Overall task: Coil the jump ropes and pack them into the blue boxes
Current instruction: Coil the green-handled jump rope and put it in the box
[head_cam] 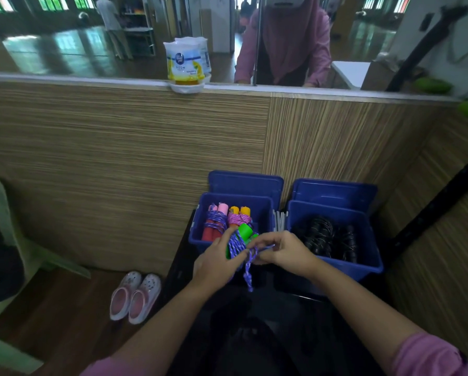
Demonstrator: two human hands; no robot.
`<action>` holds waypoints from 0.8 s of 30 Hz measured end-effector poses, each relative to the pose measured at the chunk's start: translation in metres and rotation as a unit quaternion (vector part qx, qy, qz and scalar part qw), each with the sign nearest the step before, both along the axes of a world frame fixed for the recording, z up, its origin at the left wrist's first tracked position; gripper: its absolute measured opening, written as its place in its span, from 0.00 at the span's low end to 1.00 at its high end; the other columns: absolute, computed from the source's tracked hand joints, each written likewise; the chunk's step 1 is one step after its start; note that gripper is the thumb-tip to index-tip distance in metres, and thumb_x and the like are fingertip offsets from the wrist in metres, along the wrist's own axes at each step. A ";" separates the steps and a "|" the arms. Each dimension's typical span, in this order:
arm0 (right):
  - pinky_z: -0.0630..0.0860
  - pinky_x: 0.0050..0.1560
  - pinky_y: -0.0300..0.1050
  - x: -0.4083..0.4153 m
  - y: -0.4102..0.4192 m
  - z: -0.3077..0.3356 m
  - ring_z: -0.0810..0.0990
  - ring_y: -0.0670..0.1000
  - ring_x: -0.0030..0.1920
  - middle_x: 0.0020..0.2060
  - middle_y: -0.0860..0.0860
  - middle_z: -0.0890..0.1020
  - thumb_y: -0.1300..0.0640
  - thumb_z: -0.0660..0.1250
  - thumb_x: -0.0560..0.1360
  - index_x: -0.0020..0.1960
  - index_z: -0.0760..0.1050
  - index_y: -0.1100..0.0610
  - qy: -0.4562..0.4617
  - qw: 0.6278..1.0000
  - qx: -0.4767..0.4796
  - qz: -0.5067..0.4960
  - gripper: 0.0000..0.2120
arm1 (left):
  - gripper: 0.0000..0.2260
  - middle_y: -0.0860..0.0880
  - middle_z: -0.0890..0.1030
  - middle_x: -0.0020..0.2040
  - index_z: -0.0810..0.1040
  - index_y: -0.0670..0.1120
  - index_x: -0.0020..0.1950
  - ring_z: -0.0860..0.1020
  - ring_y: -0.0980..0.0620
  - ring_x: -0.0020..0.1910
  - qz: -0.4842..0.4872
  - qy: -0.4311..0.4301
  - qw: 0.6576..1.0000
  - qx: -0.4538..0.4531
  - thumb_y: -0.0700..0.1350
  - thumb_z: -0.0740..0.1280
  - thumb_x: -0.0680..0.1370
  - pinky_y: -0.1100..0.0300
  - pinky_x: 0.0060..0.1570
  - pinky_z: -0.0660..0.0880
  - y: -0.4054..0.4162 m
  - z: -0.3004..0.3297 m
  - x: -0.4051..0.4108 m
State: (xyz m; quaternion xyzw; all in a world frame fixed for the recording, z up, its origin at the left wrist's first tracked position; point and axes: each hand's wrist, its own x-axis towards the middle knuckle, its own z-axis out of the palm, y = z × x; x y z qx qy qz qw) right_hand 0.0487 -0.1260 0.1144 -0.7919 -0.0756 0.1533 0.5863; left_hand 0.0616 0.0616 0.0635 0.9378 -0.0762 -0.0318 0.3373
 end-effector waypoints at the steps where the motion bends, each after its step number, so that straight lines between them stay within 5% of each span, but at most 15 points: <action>1: 0.81 0.51 0.48 0.001 -0.001 -0.001 0.84 0.56 0.44 0.40 0.62 0.83 0.69 0.70 0.71 0.49 0.81 0.61 -0.006 1.000 -0.020 0.014 0.08 | 0.27 0.56 0.72 0.68 0.58 0.66 0.72 0.75 0.48 0.62 -0.007 -0.004 1.000 0.007 0.64 0.63 0.75 0.53 0.54 0.74 -0.001 0.001 -0.002; 6: 0.82 0.37 0.45 0.007 -0.004 0.003 0.84 0.53 0.32 0.30 0.57 0.81 0.67 0.69 0.73 0.44 0.78 0.66 -0.008 0.997 -0.001 -0.078 0.01 | 0.28 0.56 0.75 0.66 0.60 0.65 0.72 0.76 0.50 0.62 -0.041 -0.006 0.998 -0.040 0.62 0.66 0.74 0.52 0.58 0.74 -0.003 -0.001 -0.014; 9: 0.76 0.27 0.39 0.012 -0.008 0.004 0.78 0.48 0.22 0.22 0.52 0.79 0.61 0.72 0.72 0.33 0.78 0.61 -0.026 0.987 -0.067 -0.144 0.10 | 0.30 0.57 0.74 0.66 0.59 0.65 0.73 0.75 0.52 0.62 -0.082 -0.043 0.995 -0.020 0.63 0.65 0.73 0.54 0.58 0.73 -0.009 0.001 -0.024; 13: 0.68 0.27 0.33 0.015 -0.009 0.001 0.70 0.41 0.22 0.20 0.49 0.76 0.59 0.74 0.70 0.27 0.76 0.59 -0.031 0.976 -0.129 -0.172 0.15 | 0.30 0.55 0.75 0.63 0.58 0.61 0.74 0.76 0.53 0.59 -0.101 -0.068 0.993 -0.003 0.63 0.64 0.74 0.55 0.57 0.73 -0.013 -0.004 -0.030; 19: 0.66 0.27 0.37 0.015 -0.011 0.006 0.66 0.44 0.21 0.19 0.49 0.71 0.62 0.73 0.71 0.28 0.78 0.60 0.029 0.985 -0.015 -0.168 0.14 | 0.23 0.51 0.70 0.55 0.50 0.74 0.72 0.77 0.52 0.48 -0.169 -0.131 0.975 0.064 0.66 0.52 0.78 0.55 0.46 0.76 -0.012 -0.001 -0.030; 24: 0.64 0.25 0.34 0.016 -0.014 0.013 0.66 0.42 0.21 0.19 0.46 0.71 0.61 0.72 0.72 0.27 0.77 0.57 0.041 0.992 -0.023 -0.120 0.15 | 0.21 0.52 0.69 0.56 0.60 0.68 0.70 0.77 0.51 0.48 -0.154 -0.123 0.979 0.051 0.66 0.53 0.77 0.55 0.46 0.77 -0.015 -0.007 -0.030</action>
